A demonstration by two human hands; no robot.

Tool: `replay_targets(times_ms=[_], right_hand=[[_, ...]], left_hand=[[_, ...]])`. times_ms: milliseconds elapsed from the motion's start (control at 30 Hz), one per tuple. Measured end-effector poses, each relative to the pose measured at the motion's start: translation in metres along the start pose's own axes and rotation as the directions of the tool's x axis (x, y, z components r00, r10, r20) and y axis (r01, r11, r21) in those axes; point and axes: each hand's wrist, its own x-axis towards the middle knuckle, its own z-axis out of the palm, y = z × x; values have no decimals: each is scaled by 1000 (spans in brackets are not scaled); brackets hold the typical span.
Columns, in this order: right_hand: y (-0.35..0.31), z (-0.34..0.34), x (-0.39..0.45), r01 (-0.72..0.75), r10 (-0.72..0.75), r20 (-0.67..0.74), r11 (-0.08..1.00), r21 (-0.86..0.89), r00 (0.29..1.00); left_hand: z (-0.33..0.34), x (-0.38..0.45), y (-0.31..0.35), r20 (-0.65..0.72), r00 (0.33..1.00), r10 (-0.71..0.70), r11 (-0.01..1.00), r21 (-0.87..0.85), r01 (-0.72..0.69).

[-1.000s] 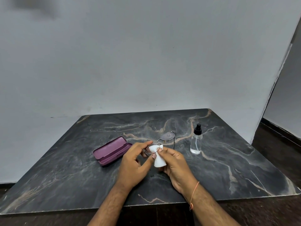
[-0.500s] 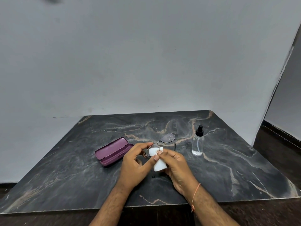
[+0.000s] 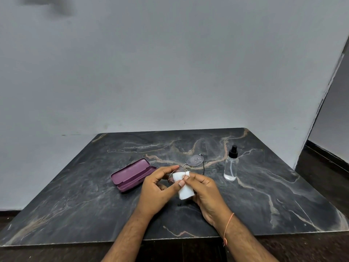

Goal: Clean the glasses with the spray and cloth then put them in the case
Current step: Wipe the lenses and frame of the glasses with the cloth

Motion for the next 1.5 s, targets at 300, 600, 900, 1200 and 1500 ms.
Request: replay_targets(times_ms=[300, 600, 900, 1200, 1500], right_hand=[[0, -6, 3, -33, 32, 29, 999, 23, 999], [-2, -11, 7, -148, 137, 65, 962, 231, 988], [-2, -10, 7, -185, 168, 116, 970, 156, 979], [-2, -13, 12, -250, 215, 177, 946, 205, 960], [-6, -10, 11, -274, 250, 235, 959, 76, 939]], left_hand=[[2, -2, 3, -11, 999, -33, 999, -5, 33], [4, -3, 7, -8, 1000, 11, 1000, -14, -11], [2, -4, 10, -21, 997, 73, 997, 12, -72], [3, -4, 6, -7, 996, 86, 996, 9, -85], [3, -5, 5, 9, 994, 105, 994, -11, -104]])
